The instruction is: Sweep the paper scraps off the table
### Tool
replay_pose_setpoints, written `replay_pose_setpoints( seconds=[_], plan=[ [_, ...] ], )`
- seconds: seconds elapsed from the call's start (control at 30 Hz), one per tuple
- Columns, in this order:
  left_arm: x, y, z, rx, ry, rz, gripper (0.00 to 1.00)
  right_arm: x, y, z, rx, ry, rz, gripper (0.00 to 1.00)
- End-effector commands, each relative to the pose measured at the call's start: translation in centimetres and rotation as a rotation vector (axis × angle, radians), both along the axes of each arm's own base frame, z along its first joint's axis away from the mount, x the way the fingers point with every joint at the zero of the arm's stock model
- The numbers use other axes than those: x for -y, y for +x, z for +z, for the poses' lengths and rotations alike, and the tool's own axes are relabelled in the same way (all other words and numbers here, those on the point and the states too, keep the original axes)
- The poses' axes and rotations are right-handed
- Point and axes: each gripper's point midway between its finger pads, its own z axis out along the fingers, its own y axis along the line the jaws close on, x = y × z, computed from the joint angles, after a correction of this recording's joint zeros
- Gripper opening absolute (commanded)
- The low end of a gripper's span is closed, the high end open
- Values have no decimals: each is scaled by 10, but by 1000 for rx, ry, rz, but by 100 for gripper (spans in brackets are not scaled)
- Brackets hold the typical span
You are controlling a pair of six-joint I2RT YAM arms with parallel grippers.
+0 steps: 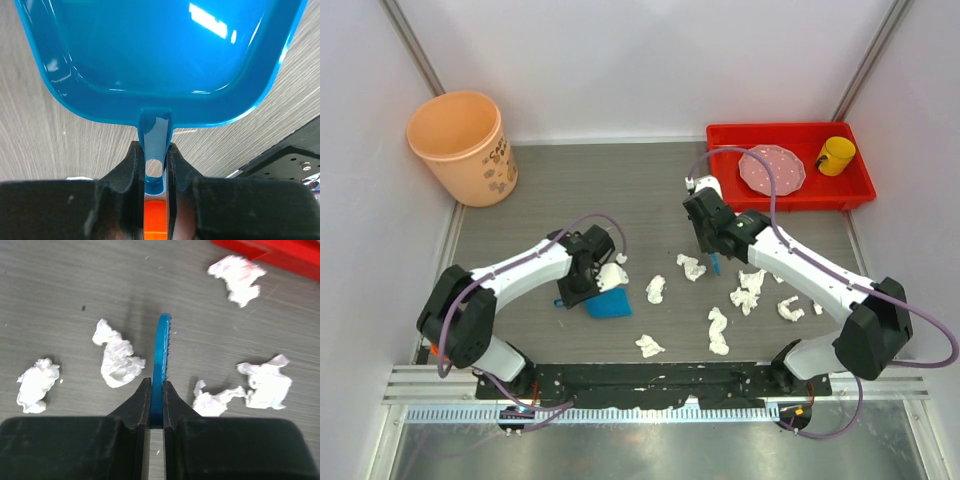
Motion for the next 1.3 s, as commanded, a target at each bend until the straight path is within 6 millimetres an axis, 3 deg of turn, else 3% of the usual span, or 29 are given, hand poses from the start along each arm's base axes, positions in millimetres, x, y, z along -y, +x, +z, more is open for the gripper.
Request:
replay_pose_setpoints(
  seconds=[0.0, 0.17, 0.33, 0.47, 0.57, 0.83, 1.03, 1.13, 1.27],
  plan=[
    [20, 0, -10, 14, 0, -49, 0, -27, -2, -12, -40, 106, 66, 1],
    [35, 7, -17, 9, -1, -43, 0, -69, -14, -13, -73, 297, 143, 1],
    [54, 7, -22, -32, -54, -19, 0, -116, -42, -12, -163, 527, 218, 1],
    [65, 9, -23, -44, -95, -7, 0, -150, -51, 8, -158, 740, 262, 1],
    [69, 16, -22, -23, -109, 23, 0, -162, -58, 12, -185, 806, 286, 1],
    [67, 38, -12, -12, -214, 139, 0, -158, -54, 36, -116, 822, 297, 1],
    [54, 51, -8, 53, -224, 195, 0, -127, -33, 58, 38, 671, 231, 1],
    [50, 61, 2, 116, -247, 237, 0, -115, -24, 77, 110, 638, 205, 1],
    [35, 83, 29, 203, -301, 342, 0, -104, -18, 94, 182, 601, 193, 1]
  ],
)
